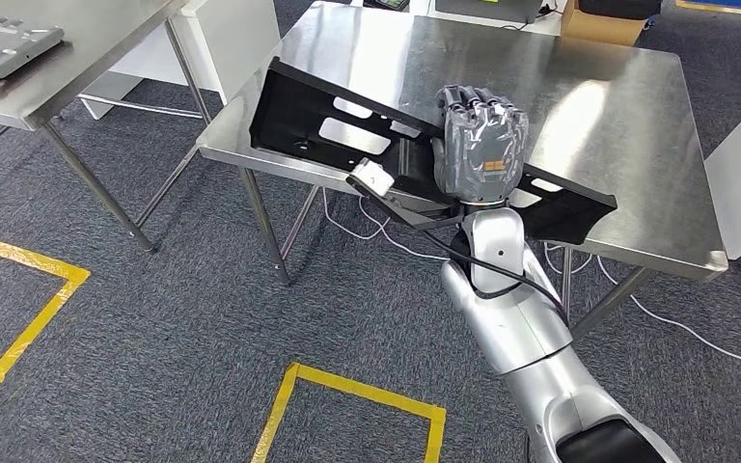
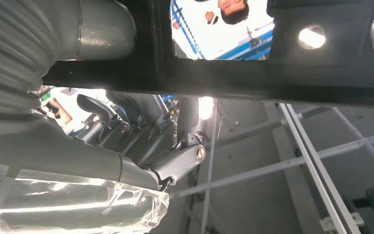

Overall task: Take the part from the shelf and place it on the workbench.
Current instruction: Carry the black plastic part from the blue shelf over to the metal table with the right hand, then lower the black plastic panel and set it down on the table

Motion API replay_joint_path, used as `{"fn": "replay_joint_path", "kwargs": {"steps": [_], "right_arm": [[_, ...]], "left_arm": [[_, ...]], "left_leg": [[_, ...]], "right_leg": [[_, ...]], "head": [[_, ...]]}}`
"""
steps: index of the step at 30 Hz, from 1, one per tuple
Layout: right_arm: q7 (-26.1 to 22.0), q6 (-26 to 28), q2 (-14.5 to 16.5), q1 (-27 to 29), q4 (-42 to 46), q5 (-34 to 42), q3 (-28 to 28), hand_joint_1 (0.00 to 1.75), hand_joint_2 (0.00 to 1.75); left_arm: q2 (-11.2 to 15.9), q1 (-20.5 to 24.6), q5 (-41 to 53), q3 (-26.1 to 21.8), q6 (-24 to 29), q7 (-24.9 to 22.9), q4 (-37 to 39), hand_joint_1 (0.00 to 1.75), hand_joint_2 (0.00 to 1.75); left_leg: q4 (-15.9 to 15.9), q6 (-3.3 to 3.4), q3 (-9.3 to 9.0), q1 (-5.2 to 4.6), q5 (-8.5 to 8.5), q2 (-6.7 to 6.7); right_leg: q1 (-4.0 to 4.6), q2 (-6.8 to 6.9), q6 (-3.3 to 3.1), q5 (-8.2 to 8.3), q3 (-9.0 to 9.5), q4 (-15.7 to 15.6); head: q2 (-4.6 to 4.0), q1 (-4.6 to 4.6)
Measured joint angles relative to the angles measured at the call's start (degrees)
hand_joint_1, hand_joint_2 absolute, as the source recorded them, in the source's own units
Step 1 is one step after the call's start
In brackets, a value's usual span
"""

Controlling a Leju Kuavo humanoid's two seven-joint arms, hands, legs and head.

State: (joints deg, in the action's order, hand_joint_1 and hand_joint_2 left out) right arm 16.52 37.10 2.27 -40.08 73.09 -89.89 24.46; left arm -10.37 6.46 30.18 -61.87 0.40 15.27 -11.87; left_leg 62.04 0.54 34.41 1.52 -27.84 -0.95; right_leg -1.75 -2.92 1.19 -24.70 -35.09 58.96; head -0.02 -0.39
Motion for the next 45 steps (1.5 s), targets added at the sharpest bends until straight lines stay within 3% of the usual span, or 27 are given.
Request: {"fn": "replay_joint_path", "kwargs": {"steps": [2, 15, 18, 20, 22, 24, 29, 32, 33, 35, 37, 39, 40, 42, 43, 45], "right_arm": [[0.3, 0.0, -0.4, -0.2, 0.0, 0.0, 0.2, 1.75, 1.75], [0.3, 0.1, -0.5, -0.3, 0.0, 0.0, 0.2, 1.75, 1.75], [0.3, 0.1, -0.7, -0.4, 0.0, 0.0, 0.5, 1.75, 1.75], [0.4, 0.1, -1.3, -0.5, 0.0, 0.0, 0.8, 1.75, 1.75], [0.5, 0.2, -2.1, -0.6, 0.0, 0.0, 1.2, 1.75, 1.75], [0.6, 0.2, -2.5, -0.8, 0.0, 0.0, 1.6, 1.75, 1.75], [3.1, 0.4, -3.4, -2.3, -1.4, 0.0, 4.7, 1.75, 1.75], [4.8, 1.3, -3.8, -4.1, -3.8, 0.0, 8.0, 1.75, 1.75], [4.8, 1.5, -3.8, -4.2, -4.0, 0.0, 8.1, 1.75, 1.75], [4.8, 1.7, -3.8, -4.4, -4.4, 0.0, 8.4, 1.75, 1.75], [4.8, 1.9, -3.8, -4.5, -4.9, 0.0, 8.7, 1.75, 1.75], [4.8, 1.9, -3.9, -4.4, -5.4, 0.0, 8.9, 1.75, 1.75], [4.9, 1.9, -4.0, -4.4, -5.7, 0.0, 9.0, 1.75, 1.75], [5.4, 1.9, -4.2, -4.4, -5.9, 0.0, 9.2, 1.75, 1.75], [5.8, 1.9, -4.3, -4.4, -5.9, 0.0, 9.4, 1.75, 1.75], [6.5, 1.8, -4.5, -4.4, -6.0, 0.0, 9.7, 1.75, 1.75]], "left_arm": [[0.0, 0.0, 0.0, 0.0, 0.0, 0.0, 0.0, 0.00, 1.75], [0.0, 0.0, 0.0, 0.0, 0.0, 0.0, 0.0, 0.00, 1.75], [0.0, 0.0, 0.1, 0.0, -0.1, 0.0, 0.0, 0.00, 1.75], [0.0, 0.0, 0.1, 0.0, -0.1, 0.0, 0.0, 0.00, 1.75], [-0.1, 0.0, 0.1, 0.0, -0.1, 0.0, 0.0, 0.00, 1.75], [-0.1, -0.1, 0.2, 0.0, -0.1, 0.0, 0.0, 0.00, 1.75], [-0.1, -0.1, -0.4, -0.2, -0.3, 0.1, 0.0, 0.00, 1.75], [0.1, 0.0, -0.8, -0.7, -0.7, 0.2, 0.0, 0.00, 1.75], [0.1, 0.0, -0.8, -0.8, -0.7, 0.2, 0.0, 0.00, 1.75], [0.2, 0.0, -0.8, -0.9, -0.7, 0.2, 0.0, 0.00, 1.75], [0.2, 0.0, -0.8, -1.0, -0.7, 0.2, 0.0, 0.00, 1.75], [0.2, -0.1, -0.8, -1.1, -0.6, 0.1, 0.0, 0.00, 1.75], [0.2, -0.1, -0.8, -1.2, -0.5, 0.0, 0.0, 0.00, 1.75], [0.2, -0.1, -0.7, -1.2, -0.3, -0.3, 0.0, 0.00, 1.75], [0.2, -0.1, -0.7, -1.2, -0.2, -0.5, 0.0, 0.00, 1.75], [0.2, -0.1, -0.6, -1.2, 0.0, -0.7, 0.0, 0.00, 1.75]], "left_leg": [[-2.8, -0.09, -1.27, -0.03, 0.43, -0.62], [-2.8, -0.08, -1.23, -0.07, 0.45, -0.60], [-2.7, 0.06, -1.01, -0.20, 0.55, -0.53], [-3.2, 0.91, -0.95, -0.31, 1.19, -0.21], [-3.5, 1.40, -0.68, -0.93, 1.72, 0.01], [-3.4, 1.41, -0.20, -1.65, 1.84, -0.02], [-3.2, 1.96, 0.28, -1.97, 2.16, 0.06], [-3.5, 2.76, 0.45, -2.02, 2.55, 0.18], [-3.7, 3.11, 0.34, -1.90, 2.78, 0.32], [-4.1, 3.72, 0.29, -1.59, 3.16, 0.66], [-4.1, 3.92, 0.62, -1.57, 3.26, 0.96], [-4.1, 3.79, 0.81, -1.66, 3.35, 1.22], [-4.1, 3.68, 0.83, -1.68, 3.41, 1.31], [-4.0, 3.38, 0.77, -1.68, 3.45, 1.47], [-4.0, 3.11, 0.74, -1.71, 3.46, 1.57], [-3.8, 2.32, 0.85, -1.81, 3.50, 1.76]], "right_leg": [[0.39, -0.21, 0.21, 0.11, -0.19, 0.1], [0.44, -0.26, 0.24, 0.14, -0.24, 0.1], [0.30, -0.29, 0.56, 0.35, -0.34, -0.1], [0.36, -0.03, 1.20, 0.46, -0.65, -0.2], [0.55, 0.72, 1.26, 0.78, -0.69, -0.6], [0.53, 1.18, 1.22, 1.36, -0.49, -1.4], [0.18, 1.16, 2.11, 1.98, -0.62, -2.0], [-0.02, 1.13, 3.29, 2.71, -0.64, -1.8], [0.04, 1.30, 3.38, 2.45, -0.88, -1.3], [0.13, 1.80, 2.80, 0.13, -2.59, 2.2], [0.24, 2.16, 2.20, -3.59, -5.79, 9.9], [0.39, 2.19, 2.26, -5.72, -7.42, 15.0], [0.44, 2.22, 2.47, -5.60, -6.61, 14.3], [0.43, 2.56, 3.09, -3.63, -2.36, 7.2], [0.52, 2.85, 3.00, -2.96, -0.45, 3.3], [0.79, 3.26, 1.77, -2.45, 1.42, -0.8]], "head": [[0.00, 0.01], [0.00, 0.03], [0.00, 0.07], [0.00, 0.07], [0.00, 0.22], [0.00, 0.29], [0.00, 0.21], [0.00, 0.19], [0.00, 0.21], [0.00, 0.43], [0.00, 0.60], [0.00, 0.61], [0.00, 0.62], [0.00, 0.63], [0.00, 0.61], [0.00, 0.55]]}}
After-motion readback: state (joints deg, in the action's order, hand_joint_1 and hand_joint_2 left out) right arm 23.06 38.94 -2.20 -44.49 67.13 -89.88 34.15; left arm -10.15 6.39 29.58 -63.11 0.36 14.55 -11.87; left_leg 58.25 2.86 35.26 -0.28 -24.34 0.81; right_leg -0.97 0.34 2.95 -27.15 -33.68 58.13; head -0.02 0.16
